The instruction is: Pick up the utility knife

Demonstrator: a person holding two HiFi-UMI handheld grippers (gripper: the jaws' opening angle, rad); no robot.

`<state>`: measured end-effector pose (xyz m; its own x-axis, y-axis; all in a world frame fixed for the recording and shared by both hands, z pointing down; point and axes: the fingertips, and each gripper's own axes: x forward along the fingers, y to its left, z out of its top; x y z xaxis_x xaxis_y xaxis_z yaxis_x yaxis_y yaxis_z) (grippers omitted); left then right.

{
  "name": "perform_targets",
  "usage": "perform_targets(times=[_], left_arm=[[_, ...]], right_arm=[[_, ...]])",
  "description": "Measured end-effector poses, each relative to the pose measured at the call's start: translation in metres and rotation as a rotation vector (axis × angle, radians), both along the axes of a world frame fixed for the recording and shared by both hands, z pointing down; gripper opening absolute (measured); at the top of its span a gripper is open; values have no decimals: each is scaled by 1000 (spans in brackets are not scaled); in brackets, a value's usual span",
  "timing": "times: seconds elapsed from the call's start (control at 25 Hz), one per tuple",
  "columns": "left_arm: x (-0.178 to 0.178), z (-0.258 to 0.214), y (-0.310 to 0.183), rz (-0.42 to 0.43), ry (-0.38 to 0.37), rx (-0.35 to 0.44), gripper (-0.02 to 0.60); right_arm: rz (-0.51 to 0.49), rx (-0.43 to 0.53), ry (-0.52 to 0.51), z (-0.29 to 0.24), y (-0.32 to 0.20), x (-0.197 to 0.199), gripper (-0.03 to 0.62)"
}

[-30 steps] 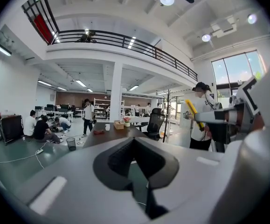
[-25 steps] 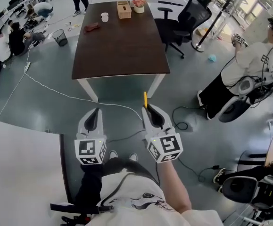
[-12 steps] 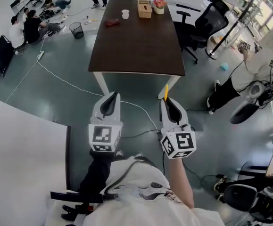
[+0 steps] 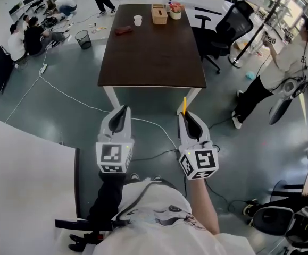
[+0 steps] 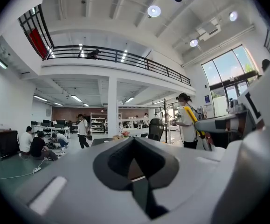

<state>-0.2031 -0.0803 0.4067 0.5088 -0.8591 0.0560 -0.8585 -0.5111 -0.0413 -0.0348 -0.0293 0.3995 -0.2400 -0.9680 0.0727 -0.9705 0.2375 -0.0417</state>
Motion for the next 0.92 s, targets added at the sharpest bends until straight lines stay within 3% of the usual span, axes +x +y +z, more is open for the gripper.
perform_targets(times=[0.92], left_arm=[[1,2,1,-2,-16,-11,-2]], right_arm=[[0,4,-23,3,-1,0,46]])
